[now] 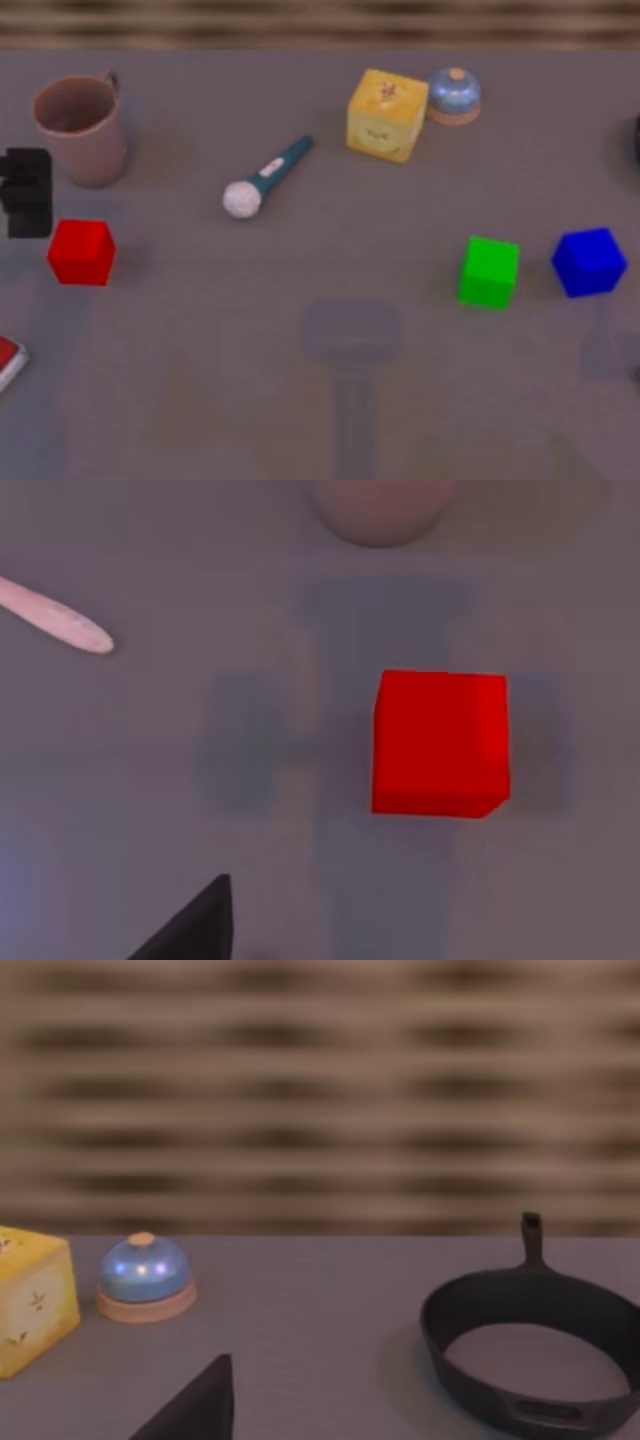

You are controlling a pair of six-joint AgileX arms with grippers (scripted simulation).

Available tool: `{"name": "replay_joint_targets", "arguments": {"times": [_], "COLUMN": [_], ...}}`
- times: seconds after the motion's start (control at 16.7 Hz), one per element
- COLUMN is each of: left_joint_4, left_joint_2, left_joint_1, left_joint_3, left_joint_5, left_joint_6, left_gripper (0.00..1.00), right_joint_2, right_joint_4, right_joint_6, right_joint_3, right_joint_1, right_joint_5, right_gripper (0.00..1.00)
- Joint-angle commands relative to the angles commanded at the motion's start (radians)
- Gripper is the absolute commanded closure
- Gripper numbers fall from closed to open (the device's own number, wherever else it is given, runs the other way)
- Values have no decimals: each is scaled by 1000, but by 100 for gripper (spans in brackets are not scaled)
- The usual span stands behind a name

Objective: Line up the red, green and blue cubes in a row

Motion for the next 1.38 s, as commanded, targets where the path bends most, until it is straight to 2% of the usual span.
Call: {"name": "replay_joint_targets", "arguments": {"times": [0.36, 0.72, 1.2, 1.38], "left_joint_4": [-305, -481, -500, -429], "left_joint_2": [569, 917, 962, 992], "left_joint_1": [-14, -22, -18, -21], "left_joint_3": [429, 716, 757, 712], "left_joint_5": [0, -1, -1, 0], "left_joint_6": [4, 5, 6, 8], "left_gripper": [0, 0, 0, 0], "right_joint_2": [0, 0, 0, 0], "right_joint_4": [0, 0, 0, 0], "right_joint_6": [0, 0, 0, 0], "right_joint_3": [0, 0, 0, 0], "right_joint_1": [0, 0, 0, 0], "right_joint_5": [0, 0, 0, 0], "right_gripper": [0, 0, 0, 0]}}
